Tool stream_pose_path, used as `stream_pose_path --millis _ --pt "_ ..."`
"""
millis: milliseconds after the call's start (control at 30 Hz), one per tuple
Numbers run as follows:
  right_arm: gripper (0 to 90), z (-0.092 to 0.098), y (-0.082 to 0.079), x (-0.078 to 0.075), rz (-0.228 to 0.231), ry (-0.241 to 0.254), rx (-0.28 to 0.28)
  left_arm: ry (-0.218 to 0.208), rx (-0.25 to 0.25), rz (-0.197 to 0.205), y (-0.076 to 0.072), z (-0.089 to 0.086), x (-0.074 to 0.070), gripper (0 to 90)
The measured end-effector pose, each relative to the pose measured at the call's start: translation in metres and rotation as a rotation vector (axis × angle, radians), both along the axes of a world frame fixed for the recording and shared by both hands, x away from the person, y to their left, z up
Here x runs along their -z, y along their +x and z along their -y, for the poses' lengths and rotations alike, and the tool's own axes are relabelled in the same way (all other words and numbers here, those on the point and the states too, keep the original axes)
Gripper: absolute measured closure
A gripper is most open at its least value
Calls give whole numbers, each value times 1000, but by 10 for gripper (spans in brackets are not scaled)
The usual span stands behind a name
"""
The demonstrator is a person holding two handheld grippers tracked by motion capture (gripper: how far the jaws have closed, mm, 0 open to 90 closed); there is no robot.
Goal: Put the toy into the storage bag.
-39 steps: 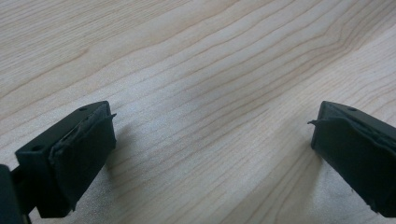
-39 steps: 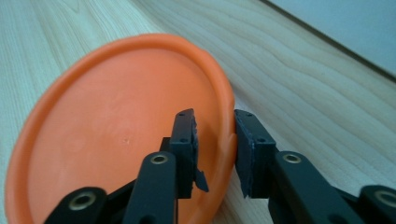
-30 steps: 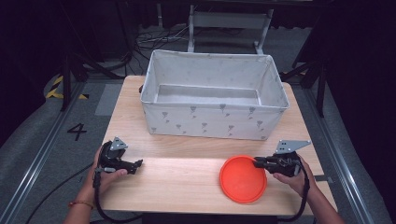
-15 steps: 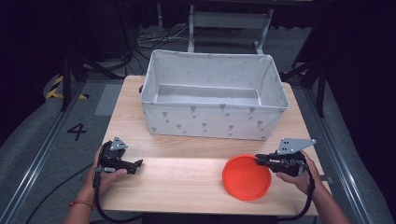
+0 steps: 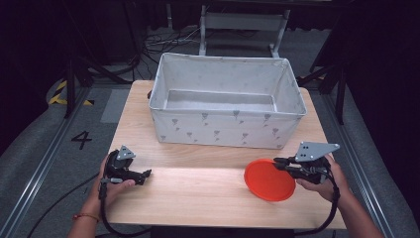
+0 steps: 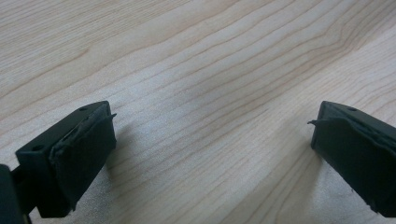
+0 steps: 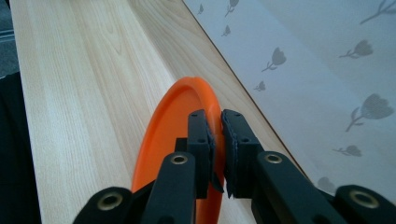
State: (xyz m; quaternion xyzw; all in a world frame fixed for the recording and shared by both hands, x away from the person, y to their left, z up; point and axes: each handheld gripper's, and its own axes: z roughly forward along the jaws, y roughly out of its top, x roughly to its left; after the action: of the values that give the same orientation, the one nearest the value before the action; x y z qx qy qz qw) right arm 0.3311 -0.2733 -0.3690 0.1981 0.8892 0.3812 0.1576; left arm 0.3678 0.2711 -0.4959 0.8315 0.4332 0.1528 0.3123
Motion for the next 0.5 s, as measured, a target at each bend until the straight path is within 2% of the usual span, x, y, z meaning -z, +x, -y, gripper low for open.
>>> stream_pose_path --millis 500 --pt "825 2 -5 -28 46 -10 4 0 2 -1 0 0 0 2"
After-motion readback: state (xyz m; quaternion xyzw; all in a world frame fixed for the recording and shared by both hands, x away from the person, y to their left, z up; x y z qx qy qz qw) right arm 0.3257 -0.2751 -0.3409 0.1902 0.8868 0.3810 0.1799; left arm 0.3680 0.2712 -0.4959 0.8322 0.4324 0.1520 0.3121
